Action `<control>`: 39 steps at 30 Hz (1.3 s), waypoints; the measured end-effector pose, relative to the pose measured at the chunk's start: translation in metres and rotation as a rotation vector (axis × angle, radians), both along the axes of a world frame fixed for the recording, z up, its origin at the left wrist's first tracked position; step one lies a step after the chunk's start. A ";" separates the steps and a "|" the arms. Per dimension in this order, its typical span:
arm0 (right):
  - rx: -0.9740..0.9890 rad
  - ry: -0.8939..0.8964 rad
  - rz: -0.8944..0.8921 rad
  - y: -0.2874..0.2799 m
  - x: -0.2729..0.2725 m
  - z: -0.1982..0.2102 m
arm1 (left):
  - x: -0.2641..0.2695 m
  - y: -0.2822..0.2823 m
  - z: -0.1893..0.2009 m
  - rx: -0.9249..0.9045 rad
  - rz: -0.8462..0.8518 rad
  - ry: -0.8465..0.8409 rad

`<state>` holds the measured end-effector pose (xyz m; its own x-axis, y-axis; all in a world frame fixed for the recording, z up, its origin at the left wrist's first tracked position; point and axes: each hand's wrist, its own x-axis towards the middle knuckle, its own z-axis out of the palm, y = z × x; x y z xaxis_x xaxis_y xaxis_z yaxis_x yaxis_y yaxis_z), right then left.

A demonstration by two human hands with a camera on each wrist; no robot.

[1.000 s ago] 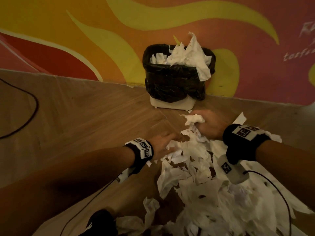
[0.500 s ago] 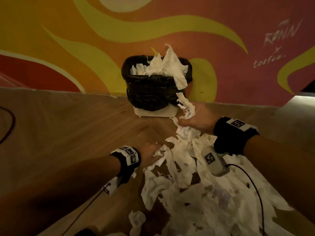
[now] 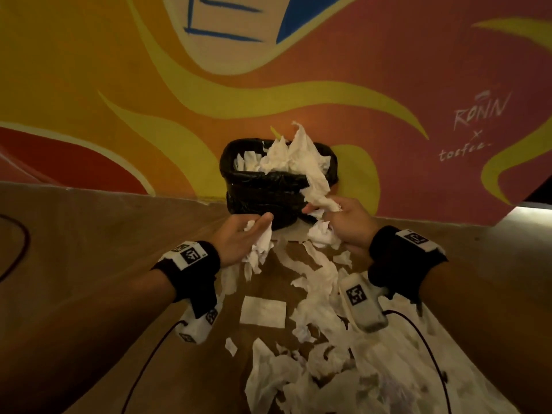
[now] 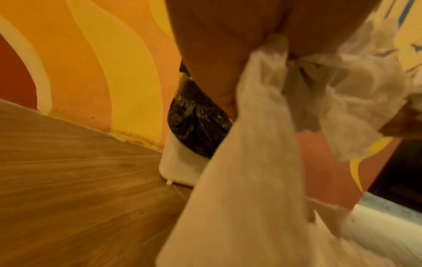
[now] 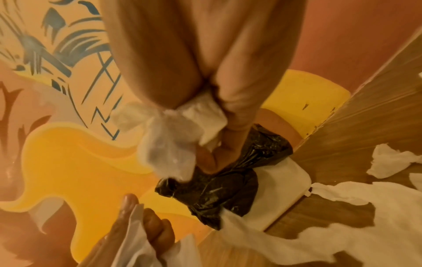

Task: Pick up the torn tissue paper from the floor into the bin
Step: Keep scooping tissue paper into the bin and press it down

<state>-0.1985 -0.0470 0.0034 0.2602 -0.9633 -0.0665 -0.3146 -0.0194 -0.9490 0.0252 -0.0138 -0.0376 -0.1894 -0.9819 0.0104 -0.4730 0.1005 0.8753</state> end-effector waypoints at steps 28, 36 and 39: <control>-0.372 0.426 -0.175 -0.102 0.044 0.029 | 0.011 -0.149 0.052 -0.186 0.329 -0.471; -0.402 1.098 0.031 -0.110 0.036 0.021 | 0.011 -0.139 0.068 0.028 0.018 -0.857; -0.409 1.048 0.033 -0.105 0.043 0.021 | 0.012 -0.142 0.070 -0.027 0.001 -0.790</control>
